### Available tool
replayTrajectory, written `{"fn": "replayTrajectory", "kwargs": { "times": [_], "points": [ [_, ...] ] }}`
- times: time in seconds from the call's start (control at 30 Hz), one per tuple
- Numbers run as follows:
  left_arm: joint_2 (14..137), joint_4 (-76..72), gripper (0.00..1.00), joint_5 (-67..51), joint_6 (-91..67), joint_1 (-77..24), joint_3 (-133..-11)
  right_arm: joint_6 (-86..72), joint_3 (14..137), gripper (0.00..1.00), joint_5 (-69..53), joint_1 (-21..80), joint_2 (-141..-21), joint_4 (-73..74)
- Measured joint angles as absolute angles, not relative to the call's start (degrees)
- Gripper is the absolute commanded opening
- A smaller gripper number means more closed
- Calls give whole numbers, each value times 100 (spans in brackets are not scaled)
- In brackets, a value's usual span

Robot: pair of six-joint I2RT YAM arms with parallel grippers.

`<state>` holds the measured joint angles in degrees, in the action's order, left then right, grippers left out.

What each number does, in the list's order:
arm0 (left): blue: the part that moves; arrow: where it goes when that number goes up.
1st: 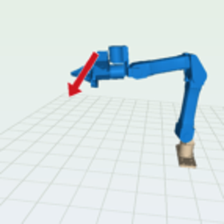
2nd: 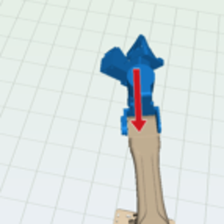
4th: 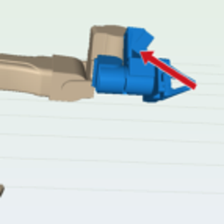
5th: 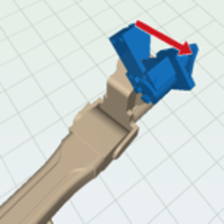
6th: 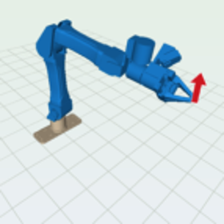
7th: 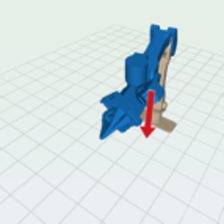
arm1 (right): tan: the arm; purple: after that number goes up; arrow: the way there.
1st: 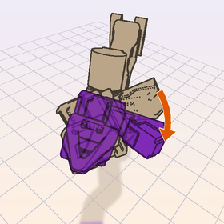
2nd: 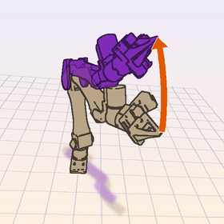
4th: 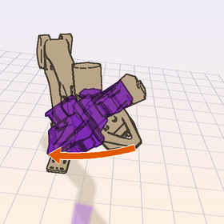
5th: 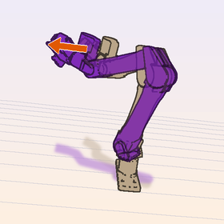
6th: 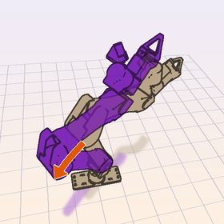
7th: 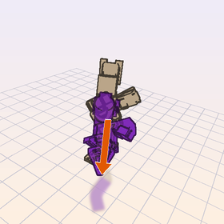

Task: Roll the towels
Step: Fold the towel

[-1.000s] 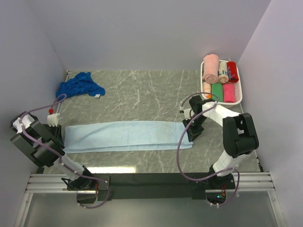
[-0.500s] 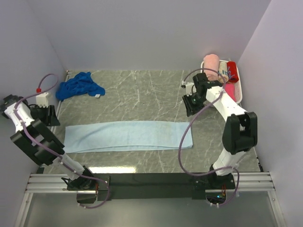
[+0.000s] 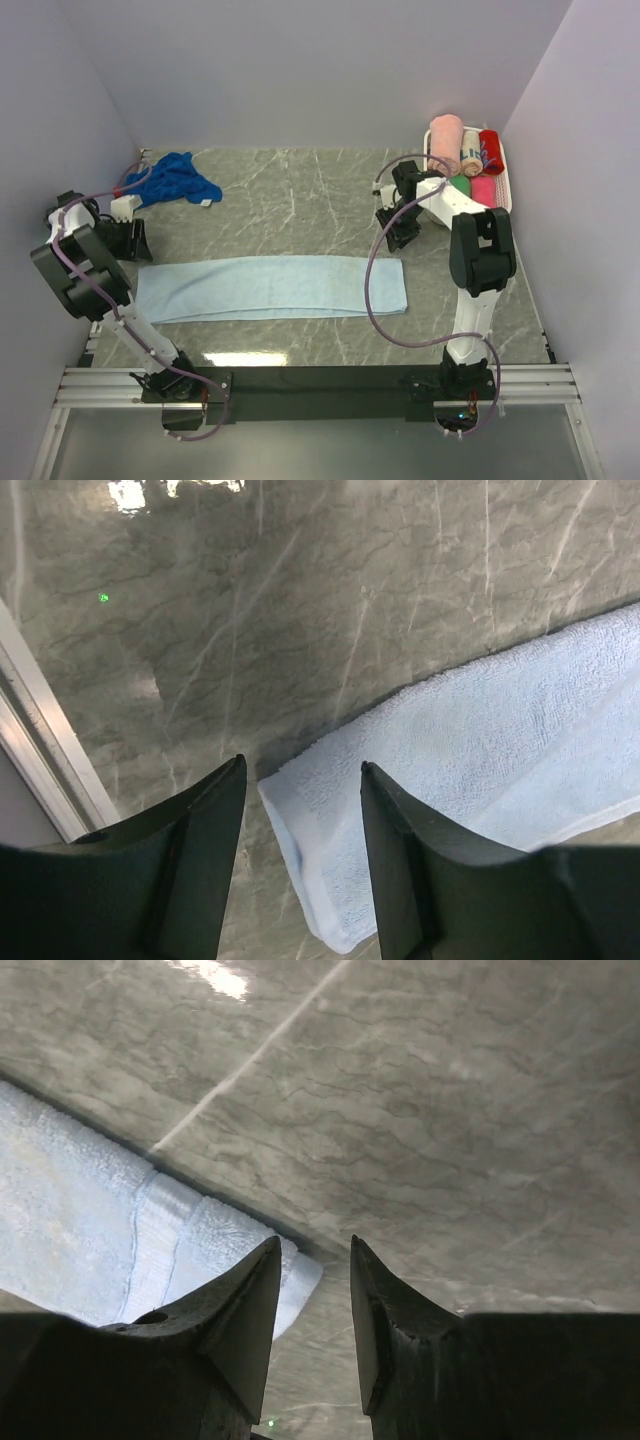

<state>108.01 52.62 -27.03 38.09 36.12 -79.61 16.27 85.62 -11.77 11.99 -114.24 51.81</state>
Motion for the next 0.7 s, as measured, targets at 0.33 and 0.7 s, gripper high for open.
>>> {"fn": "replayTrajectory", "kwargs": {
  "times": [0.33, 0.7],
  "points": [
    [10980, 5481, 56, -2762, 3852, 3586, -7968, 1935, 8549, 46, -1472, 1260, -11424, 5378],
    [11284, 5581, 37, -2805, 3804, 3566, -8003, 2213, 8361, 42, -1551, 1262, -11426, 5513]
  ]
}}
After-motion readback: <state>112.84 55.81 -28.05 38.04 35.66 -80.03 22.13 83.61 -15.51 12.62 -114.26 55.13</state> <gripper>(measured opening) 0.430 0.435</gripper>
